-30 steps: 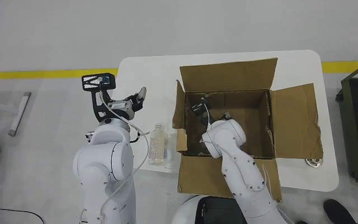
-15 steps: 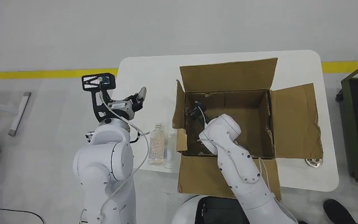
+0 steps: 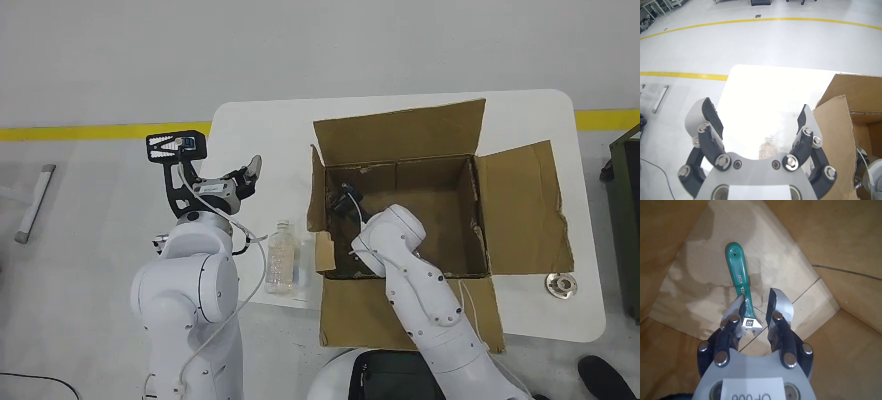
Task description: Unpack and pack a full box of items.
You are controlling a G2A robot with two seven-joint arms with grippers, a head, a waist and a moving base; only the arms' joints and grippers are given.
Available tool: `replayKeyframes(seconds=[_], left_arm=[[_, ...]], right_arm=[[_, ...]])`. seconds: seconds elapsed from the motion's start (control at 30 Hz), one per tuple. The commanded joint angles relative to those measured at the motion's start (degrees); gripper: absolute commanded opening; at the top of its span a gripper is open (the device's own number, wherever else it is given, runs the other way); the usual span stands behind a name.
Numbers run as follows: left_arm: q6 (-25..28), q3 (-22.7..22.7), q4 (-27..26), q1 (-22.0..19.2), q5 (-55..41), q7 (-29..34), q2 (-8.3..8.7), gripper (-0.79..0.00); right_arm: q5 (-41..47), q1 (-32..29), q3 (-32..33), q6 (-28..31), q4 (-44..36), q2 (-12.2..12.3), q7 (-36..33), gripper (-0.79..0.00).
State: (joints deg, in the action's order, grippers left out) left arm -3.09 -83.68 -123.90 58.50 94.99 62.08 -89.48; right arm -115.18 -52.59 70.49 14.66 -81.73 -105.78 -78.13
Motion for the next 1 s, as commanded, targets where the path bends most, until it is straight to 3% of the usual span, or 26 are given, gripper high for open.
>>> replayKeyframes(seconds=[0.0,0.2,0.97], left_arm=[[0.0,0.0,0.0,0.0,0.0,0.0,0.0,0.0],[0.0,0.0,0.0,0.0,0.0,0.0,0.0,0.0],[0.0,0.0,0.0,0.0,0.0,0.0,0.0,0.0]], right_arm=[[0.66,-0.4,-0.03,0.28,-1.26,0.03,0.04,-0.468],[2.41,-1.26,0.15,1.52,-3.4,0.19,0.02,-0.462],[6.02,0.43,1.76,0.23,2.11,0.91,2.6,-0.477]])
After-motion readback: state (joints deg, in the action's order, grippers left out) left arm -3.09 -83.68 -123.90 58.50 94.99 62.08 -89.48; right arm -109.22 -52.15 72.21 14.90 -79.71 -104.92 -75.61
